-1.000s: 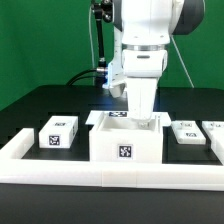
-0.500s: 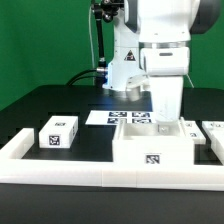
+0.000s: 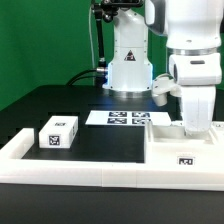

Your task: Assemble cabinet

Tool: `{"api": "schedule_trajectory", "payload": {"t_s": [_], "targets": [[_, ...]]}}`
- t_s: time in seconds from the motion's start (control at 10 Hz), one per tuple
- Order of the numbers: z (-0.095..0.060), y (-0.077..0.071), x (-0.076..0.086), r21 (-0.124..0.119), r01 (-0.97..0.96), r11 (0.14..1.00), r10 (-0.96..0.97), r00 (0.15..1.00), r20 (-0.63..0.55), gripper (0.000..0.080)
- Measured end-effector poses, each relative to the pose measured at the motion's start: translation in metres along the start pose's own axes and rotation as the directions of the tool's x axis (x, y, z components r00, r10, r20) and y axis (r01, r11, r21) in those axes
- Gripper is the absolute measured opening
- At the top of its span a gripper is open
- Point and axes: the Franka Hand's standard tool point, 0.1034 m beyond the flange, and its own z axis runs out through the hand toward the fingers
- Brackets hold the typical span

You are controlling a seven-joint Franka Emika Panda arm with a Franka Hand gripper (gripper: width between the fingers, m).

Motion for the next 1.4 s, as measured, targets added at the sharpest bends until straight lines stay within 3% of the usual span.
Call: {"api": "schedule_trajectory", "payload": {"t_s": [0.5, 0.7, 1.0, 1.3, 1.4], "targets": [[-0.0001, 0.0004, -0.0016, 0.000, -0.003, 1.000, 0.003, 1.000, 0.000, 0.0031], [-0.0004, 0.0001, 0.0068, -0.013, 0.007, 1.000, -0.007, 1.000, -0.009, 0.0031], [-0.0013, 0.0000, 0.0069, 0.003, -0.003, 1.000, 0.003, 1.000, 0.007, 0.0031], [0.0004, 0.0002, 0.0044, 0.003, 0.013, 1.000, -0.013, 1.000, 0.005, 0.0031], [0.0006, 0.0001, 0.0038, 0.004, 0.012, 1.000, -0.012, 1.000, 0.005, 0.0215]]}}
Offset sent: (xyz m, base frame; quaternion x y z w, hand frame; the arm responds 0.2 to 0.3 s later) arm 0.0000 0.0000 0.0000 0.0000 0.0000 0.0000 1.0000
